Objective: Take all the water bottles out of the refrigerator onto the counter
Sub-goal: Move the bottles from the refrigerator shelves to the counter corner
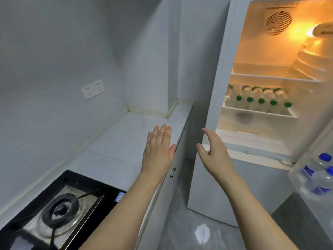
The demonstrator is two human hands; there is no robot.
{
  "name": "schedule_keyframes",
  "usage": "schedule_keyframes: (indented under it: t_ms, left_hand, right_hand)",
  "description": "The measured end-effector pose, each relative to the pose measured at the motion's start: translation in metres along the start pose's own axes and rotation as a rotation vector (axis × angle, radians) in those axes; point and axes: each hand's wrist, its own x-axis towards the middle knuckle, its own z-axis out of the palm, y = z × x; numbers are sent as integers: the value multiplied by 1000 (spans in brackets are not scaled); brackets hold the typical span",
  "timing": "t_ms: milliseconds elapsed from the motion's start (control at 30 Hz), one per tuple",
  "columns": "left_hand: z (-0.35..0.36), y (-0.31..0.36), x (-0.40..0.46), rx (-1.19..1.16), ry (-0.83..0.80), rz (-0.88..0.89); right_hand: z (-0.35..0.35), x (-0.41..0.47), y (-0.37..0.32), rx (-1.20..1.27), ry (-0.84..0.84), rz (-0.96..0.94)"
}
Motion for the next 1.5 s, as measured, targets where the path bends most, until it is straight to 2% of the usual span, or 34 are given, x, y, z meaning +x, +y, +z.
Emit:
schedule_keyframes:
  t_ms: [400, 633, 867, 1000, 1300, 1500]
  left_hand:
    - [86, 88, 129, -162, -84, 222]
    - [146, 135, 212, -220, -94, 313]
    - [214, 180, 294, -292, -225, 349]
    - [249, 209, 343, -369, -300, 226]
    - [331, 253, 449, -601, -627, -321]
    - [378, 254, 487, -606, -636, -557]
  right_hand:
    - [-57, 94, 100, 4, 210, 190]
    - [-85, 174, 179, 1, 313, 229]
    - [-106, 254, 246, 25, 373, 299]
    - [-110, 298, 290, 68, 350, 407]
    - [-110, 402, 388, 161, 210, 702]
    - [-94, 440, 416, 183, 131, 785]
